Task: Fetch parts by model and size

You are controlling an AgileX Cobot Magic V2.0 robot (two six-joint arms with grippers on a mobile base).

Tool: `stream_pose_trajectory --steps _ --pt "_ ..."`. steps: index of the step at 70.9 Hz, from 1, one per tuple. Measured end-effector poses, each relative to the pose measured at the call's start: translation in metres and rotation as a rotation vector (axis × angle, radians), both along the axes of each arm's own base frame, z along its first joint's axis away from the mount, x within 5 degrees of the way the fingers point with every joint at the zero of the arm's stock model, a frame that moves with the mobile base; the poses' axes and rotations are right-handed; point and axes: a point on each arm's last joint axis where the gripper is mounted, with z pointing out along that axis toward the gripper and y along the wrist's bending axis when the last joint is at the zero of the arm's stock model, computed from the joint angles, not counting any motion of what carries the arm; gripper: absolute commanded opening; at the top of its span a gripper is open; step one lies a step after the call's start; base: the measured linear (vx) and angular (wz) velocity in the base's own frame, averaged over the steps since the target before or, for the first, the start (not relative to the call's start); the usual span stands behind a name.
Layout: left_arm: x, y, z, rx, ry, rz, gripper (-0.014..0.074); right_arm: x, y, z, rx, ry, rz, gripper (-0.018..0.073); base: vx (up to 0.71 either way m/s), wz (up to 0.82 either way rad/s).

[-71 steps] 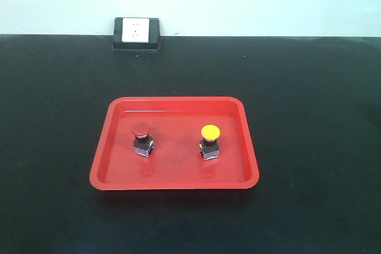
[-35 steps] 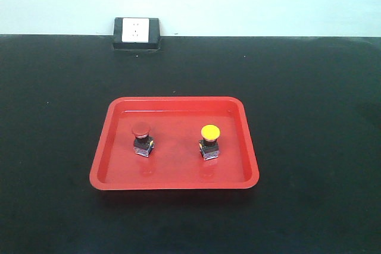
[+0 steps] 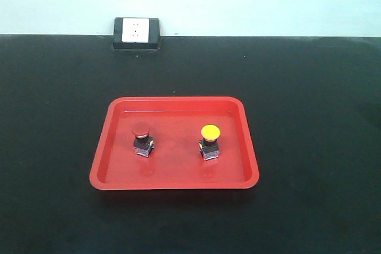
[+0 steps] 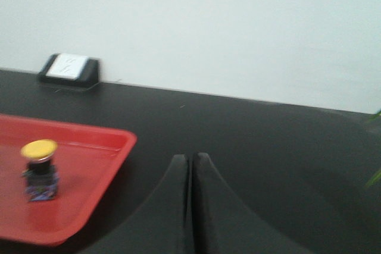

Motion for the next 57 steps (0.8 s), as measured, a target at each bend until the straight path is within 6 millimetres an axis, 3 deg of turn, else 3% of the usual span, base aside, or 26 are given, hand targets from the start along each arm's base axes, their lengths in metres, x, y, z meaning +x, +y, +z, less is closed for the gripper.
stream_pose_trajectory --steps 13,57 --pt "0.0 0.0 0.0 0.0 0.0 0.0 -0.0006 0.003 -0.006 -0.021 0.042 -0.01 -0.104 -0.0009 0.0 0.0" --pt "0.0 0.0 0.0 0.0 0.0 0.0 -0.0006 0.004 -0.006 -0.022 0.038 -0.008 -0.115 -0.0009 0.0 0.0"
